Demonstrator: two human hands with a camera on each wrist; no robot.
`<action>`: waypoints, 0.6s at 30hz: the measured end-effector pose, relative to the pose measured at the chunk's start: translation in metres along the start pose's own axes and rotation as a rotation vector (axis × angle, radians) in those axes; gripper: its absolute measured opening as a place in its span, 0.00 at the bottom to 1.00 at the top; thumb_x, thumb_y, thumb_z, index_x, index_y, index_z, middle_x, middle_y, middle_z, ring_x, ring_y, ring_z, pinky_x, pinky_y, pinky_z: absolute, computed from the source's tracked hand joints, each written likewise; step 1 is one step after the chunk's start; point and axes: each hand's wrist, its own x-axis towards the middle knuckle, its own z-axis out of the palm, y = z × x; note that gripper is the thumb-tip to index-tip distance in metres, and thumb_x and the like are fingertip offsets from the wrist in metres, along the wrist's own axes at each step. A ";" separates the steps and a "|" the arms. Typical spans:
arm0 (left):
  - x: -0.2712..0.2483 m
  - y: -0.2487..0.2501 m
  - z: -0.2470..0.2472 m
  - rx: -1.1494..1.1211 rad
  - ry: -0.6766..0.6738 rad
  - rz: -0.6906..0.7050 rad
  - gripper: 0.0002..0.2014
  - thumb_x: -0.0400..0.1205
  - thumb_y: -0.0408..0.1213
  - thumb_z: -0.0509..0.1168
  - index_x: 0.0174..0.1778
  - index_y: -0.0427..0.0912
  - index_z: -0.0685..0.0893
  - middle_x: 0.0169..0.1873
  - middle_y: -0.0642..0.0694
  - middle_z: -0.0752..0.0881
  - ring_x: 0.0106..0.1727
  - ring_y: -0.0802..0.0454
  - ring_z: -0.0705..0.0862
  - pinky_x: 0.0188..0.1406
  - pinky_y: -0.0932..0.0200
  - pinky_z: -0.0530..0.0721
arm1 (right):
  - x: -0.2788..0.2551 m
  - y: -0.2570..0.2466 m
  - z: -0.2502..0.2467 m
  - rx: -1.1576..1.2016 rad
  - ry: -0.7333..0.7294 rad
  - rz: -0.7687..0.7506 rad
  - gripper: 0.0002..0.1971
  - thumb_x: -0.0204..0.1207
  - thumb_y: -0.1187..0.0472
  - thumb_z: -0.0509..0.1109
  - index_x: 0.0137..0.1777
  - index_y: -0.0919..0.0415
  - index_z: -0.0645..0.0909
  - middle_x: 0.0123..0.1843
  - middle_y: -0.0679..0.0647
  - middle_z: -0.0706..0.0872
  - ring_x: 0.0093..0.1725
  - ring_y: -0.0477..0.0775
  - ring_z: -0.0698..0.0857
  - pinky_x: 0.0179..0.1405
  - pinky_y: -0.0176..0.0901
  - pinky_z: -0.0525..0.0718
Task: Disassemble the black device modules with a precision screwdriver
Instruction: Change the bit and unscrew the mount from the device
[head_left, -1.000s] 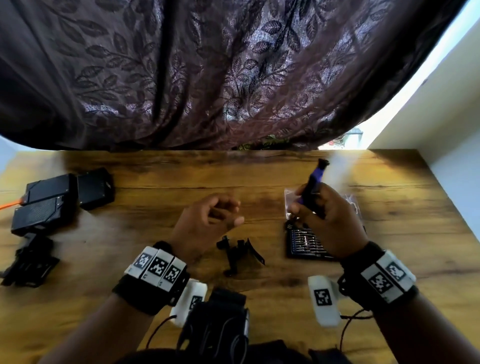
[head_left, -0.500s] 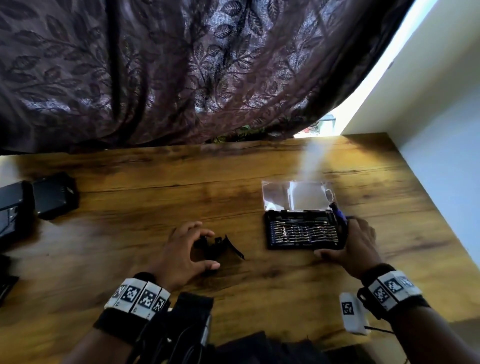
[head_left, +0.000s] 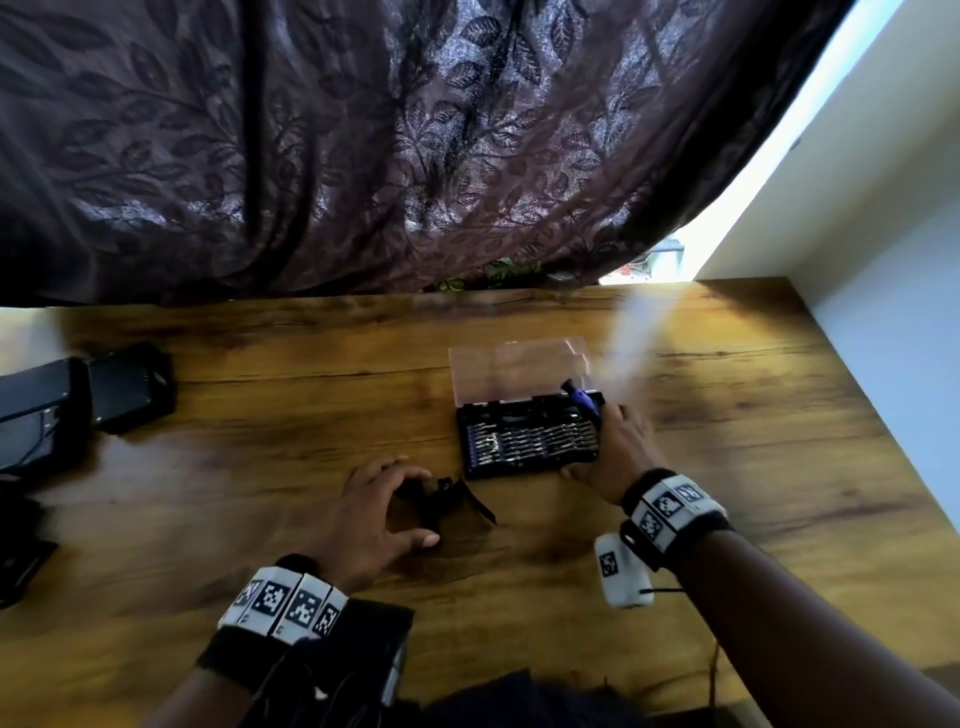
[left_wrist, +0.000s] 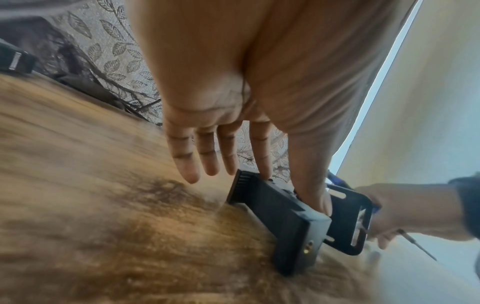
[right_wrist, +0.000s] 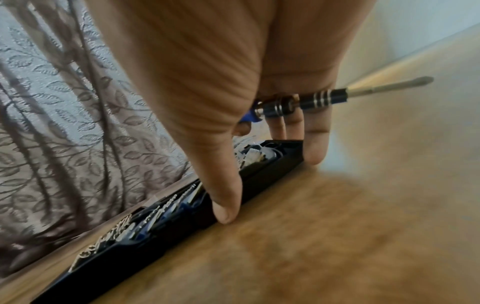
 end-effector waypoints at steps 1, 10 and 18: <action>-0.001 0.000 -0.001 -0.001 0.013 -0.003 0.34 0.70 0.56 0.81 0.69 0.73 0.71 0.78 0.59 0.69 0.79 0.54 0.65 0.74 0.54 0.70 | 0.004 -0.013 0.000 -0.008 -0.012 -0.016 0.40 0.67 0.50 0.85 0.74 0.60 0.69 0.72 0.59 0.72 0.72 0.61 0.71 0.73 0.52 0.73; -0.010 0.004 -0.004 -0.104 0.079 0.002 0.39 0.74 0.52 0.80 0.78 0.64 0.69 0.78 0.58 0.68 0.80 0.54 0.64 0.74 0.54 0.70 | 0.031 -0.095 0.008 0.036 -0.108 -0.081 0.38 0.71 0.44 0.81 0.74 0.60 0.69 0.72 0.61 0.74 0.73 0.64 0.72 0.74 0.58 0.75; -0.002 0.014 -0.011 -0.136 0.128 0.054 0.26 0.79 0.50 0.76 0.73 0.64 0.76 0.66 0.62 0.78 0.63 0.66 0.77 0.56 0.69 0.75 | -0.019 -0.076 -0.038 0.518 0.065 -0.209 0.14 0.89 0.52 0.60 0.41 0.51 0.75 0.42 0.50 0.77 0.41 0.55 0.78 0.39 0.46 0.73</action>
